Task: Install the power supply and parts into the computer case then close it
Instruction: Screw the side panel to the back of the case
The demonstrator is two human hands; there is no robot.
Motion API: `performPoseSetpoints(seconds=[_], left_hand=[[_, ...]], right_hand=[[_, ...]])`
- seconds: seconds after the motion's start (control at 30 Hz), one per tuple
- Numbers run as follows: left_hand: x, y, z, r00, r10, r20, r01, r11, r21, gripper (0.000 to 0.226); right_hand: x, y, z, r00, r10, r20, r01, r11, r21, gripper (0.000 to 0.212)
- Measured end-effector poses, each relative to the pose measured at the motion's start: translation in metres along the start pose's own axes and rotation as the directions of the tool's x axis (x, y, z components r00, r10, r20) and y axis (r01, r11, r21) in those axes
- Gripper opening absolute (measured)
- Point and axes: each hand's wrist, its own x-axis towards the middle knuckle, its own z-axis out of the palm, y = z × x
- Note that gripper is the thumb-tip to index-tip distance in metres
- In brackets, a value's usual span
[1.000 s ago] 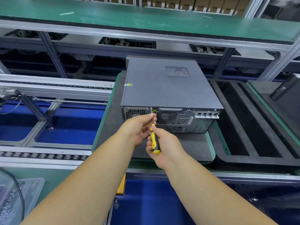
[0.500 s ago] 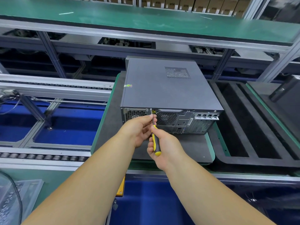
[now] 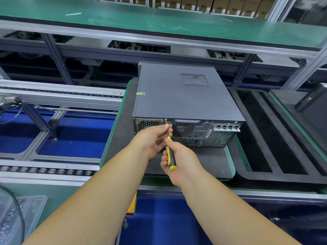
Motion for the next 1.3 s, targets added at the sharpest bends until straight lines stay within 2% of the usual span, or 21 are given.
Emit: performPoseSetpoints(seconds=[0.13,0.27,0.33,0.47,0.6,0.77,0.83,0.93,1.0,1.1,1.2,1.3], left_hand=[[-0.0018,-0.0010,0.0010,0.999,-0.023,-0.031,0.023,1.000,0.000,0.014],[-0.0039,0.0003,-0.0006,0.999,-0.039,0.030,0.039,0.999,-0.013,0.018],[-0.0029,0.0005,-0.0010,1.000,-0.020,0.024,0.019,1.000,0.005,0.016],[-0.0004,0.0005,0.0009,1.000,-0.005,-0.009,0.005,1.000,0.011,0.012],[-0.0011,-0.0003,0.0004,0.997,-0.049,-0.052,0.048,0.999,-0.007,0.015],[-0.0037,0.0023,0.0017,0.999,-0.048,0.010,0.048,0.998,-0.040,0.018],[-0.0028,0.0029,0.0016,1.000,-0.023,0.002,0.023,1.000,-0.012,0.017],[-0.0002,0.0031,0.0024,1.000,-0.007,-0.017,0.007,1.000,-0.003,0.012],[0.0010,0.0025,0.0038,0.999,-0.014,-0.031,0.014,1.000,-0.014,0.010],[0.0020,0.0005,0.0029,0.999,-0.034,-0.038,0.033,0.999,-0.021,0.011],[0.0010,0.0004,0.0011,0.999,-0.051,0.013,0.051,0.998,-0.044,0.016],[0.0010,0.0015,0.0009,0.999,-0.037,0.032,0.039,0.998,-0.047,0.017]], right_hand=[[-0.0012,-0.0014,0.0017,0.999,0.021,-0.037,-0.022,0.999,-0.037,0.032],[0.0006,-0.0044,0.0023,0.997,0.069,-0.031,-0.070,0.997,-0.018,0.044],[0.0004,-0.0051,0.0021,0.997,0.079,-0.006,-0.079,0.997,-0.005,0.042],[-0.0011,-0.0021,0.0003,1.000,0.016,0.004,-0.016,1.000,-0.016,0.020],[-0.0011,-0.0033,0.0024,0.999,0.041,-0.037,-0.042,0.998,-0.042,0.034],[0.0033,-0.0059,0.0035,0.991,0.133,-0.014,-0.133,0.991,0.012,0.048],[0.0034,-0.0052,0.0029,0.993,0.118,0.014,-0.119,0.993,0.021,0.043],[0.0024,-0.0027,0.0007,0.998,0.063,0.026,-0.063,0.998,0.000,0.025],[0.0025,-0.0028,-0.0011,0.999,0.043,0.025,-0.042,0.999,-0.012,0.023],[0.0024,-0.0046,-0.0003,0.999,0.047,0.001,-0.047,0.998,-0.044,0.028],[0.0039,-0.0072,0.0001,0.996,0.078,-0.048,-0.081,0.994,-0.067,0.041],[0.0054,-0.0088,-0.0010,0.995,0.099,-0.020,-0.099,0.995,-0.027,0.044]])
